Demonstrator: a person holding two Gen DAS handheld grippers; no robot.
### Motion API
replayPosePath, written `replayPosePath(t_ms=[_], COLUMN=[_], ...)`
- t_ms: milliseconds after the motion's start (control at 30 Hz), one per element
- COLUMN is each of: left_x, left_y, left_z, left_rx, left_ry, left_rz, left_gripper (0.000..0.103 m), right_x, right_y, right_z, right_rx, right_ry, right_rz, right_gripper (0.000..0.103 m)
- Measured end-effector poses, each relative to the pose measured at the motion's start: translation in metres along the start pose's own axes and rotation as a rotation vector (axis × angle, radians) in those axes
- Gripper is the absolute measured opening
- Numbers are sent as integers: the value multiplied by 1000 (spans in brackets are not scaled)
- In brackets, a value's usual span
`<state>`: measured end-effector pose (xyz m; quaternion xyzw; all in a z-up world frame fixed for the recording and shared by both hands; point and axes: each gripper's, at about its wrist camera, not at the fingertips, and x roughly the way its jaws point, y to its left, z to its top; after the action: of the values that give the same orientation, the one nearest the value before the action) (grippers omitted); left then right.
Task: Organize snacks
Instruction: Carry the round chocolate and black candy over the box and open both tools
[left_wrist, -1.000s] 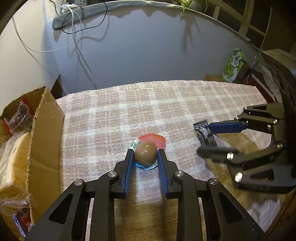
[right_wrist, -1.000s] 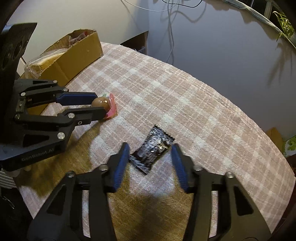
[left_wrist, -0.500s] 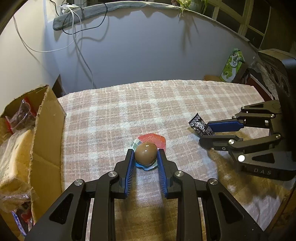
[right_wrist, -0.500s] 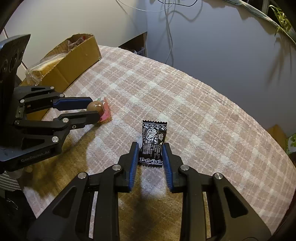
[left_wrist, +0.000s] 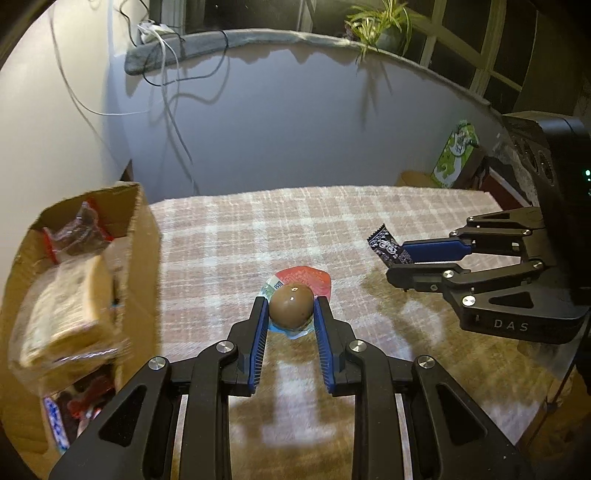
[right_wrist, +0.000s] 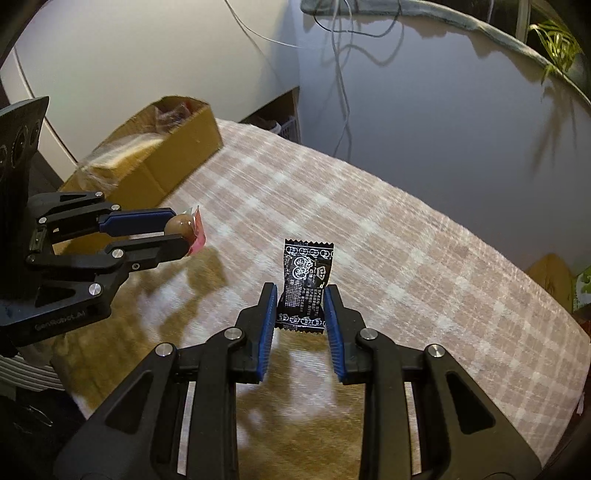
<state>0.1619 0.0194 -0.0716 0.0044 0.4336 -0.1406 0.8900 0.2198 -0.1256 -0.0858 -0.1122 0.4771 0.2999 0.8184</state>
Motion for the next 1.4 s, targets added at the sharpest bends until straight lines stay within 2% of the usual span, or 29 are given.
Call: replayPosePath(t_ms=[333,700,933,1133,1400], left_x=[-44,-71,-83,-87,-89], left_y=[30,80,116,134,147], left_z=[-15,-34,-45,-53,-62], left_rx=[-43,-119,-176,-201,-227], left_ry=[-69,-101,-112,-113,-103], left_rz=[33,81,113,133,154], left_gripper=[24,24,24,24,24], right_x=[-13,-1,13,26,41], right_y=[52,106,140,158,175], right_z=[27,62,89,110,121], right_rx=[-68,-146,-199,-221,-240], right_ry=[-36,-39,-38,-32,-16], right_rz=[15,50,71,91,98], right_gripper=[27,27,27,27,27])
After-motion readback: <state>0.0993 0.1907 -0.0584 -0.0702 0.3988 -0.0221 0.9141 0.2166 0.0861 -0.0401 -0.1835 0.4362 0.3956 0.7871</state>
